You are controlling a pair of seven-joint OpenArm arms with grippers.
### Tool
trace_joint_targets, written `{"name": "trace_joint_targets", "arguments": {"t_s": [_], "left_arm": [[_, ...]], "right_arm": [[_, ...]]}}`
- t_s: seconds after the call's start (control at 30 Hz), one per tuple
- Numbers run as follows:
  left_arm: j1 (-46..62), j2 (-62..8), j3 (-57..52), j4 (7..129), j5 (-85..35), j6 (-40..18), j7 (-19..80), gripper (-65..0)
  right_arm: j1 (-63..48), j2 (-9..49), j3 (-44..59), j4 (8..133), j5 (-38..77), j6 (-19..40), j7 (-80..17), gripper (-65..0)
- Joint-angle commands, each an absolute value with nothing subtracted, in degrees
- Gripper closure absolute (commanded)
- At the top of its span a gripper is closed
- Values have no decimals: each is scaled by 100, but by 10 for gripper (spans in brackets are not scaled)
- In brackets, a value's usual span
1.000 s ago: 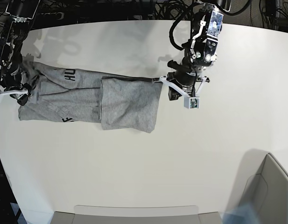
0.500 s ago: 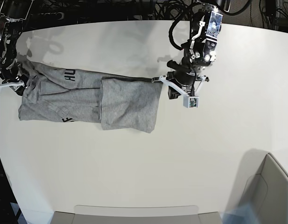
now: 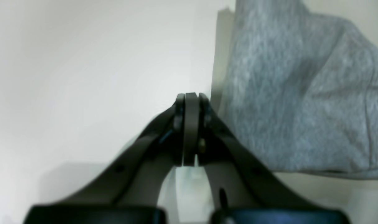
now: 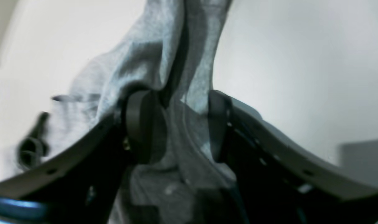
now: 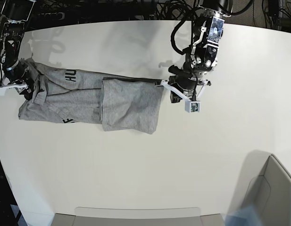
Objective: Fold the T-shirt properly
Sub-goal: 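Grasp the strip end with the right gripper and drag it inward, then lift the strip end with the right gripper and fold it over the bundle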
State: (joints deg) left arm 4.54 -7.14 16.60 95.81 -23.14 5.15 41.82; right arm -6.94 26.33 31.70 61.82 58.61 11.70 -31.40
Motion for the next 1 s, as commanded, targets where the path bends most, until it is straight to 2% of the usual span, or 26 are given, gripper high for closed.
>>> {"name": "trace_joint_targets", "arguments": {"t_s": [0.0, 0.17, 0.33, 0.8, 0.87, 0.97], "left_arm": [[418, -637, 1675, 9666, -2308, 514, 4092, 0], [418, -593, 1675, 9666, -2299, 505, 4101, 0], [418, -593, 1675, 9657, -2299, 505, 4101, 0], [418, -593, 1851, 9657, -2299, 505, 4101, 0], [418, -585, 1859, 9657, -2299, 505, 4101, 0], [418, -585, 1877, 9657, -2299, 505, 4101, 0]], "right_arm": [[-629, 2765, 3169, 6229, 5947, 1235, -3081, -274], [-620, 2738, 2879, 6273, 6079, 1279, -3081, -273], [-637, 2659, 2835, 6246, 6580, 1587, -3090, -273], [-382, 2519, 2281, 6273, 6334, 1640, -3275, -269], [-347, 2536, 2123, 6273, 6334, 1640, -3275, -234], [-189, 2545, 1947, 6255, 6114, 1631, -3275, -133]]}}
